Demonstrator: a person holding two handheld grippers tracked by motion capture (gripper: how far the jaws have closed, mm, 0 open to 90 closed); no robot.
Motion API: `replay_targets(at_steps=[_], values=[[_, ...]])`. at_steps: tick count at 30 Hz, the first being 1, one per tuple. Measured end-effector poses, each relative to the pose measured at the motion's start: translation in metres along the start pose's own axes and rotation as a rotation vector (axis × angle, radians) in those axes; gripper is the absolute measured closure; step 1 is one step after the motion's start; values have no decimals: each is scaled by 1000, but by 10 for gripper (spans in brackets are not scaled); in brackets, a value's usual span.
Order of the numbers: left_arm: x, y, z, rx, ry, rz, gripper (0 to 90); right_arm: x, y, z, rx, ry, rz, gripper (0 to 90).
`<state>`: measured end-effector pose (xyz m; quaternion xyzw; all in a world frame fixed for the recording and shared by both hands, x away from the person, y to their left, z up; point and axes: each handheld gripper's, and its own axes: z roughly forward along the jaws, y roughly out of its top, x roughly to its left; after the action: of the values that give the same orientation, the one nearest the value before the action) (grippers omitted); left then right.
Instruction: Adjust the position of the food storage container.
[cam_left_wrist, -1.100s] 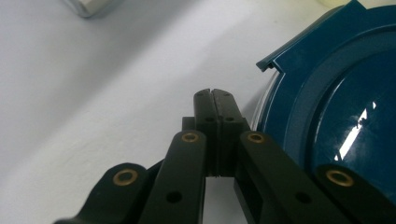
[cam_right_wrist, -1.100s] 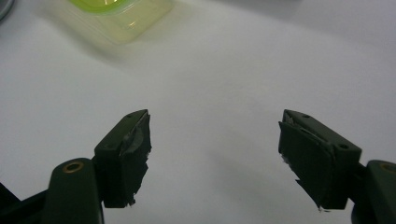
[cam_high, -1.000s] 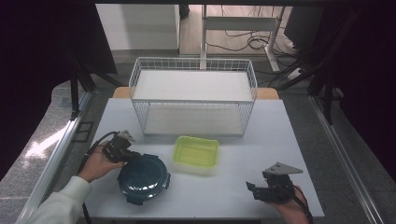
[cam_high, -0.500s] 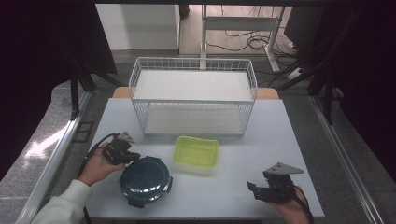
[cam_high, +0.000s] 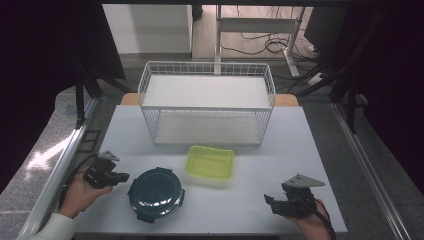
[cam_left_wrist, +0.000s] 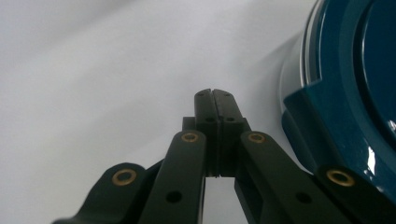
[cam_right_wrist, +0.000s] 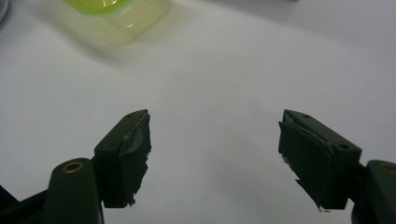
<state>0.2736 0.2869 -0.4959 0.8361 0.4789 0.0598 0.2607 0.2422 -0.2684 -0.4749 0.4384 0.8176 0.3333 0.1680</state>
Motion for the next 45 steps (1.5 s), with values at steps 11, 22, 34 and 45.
replay_targets(at_steps=[11, 22, 34, 45], values=[[-17, -1, 12, 24, -65, 34, 900, 1, 0, 0, 3, -5, 3, 249], [-19, -2, 15, 12, -85, 30, 900, 1, 0, 2, 7, -2, 1, 249], [-36, -2, 21, -7, -150, 61, 900, 1, 1, 3, 8, -1, -2, 249], [-53, 1, 26, -5, -187, 80, 900, 1, 1, 3, 8, 0, -3, 250]])
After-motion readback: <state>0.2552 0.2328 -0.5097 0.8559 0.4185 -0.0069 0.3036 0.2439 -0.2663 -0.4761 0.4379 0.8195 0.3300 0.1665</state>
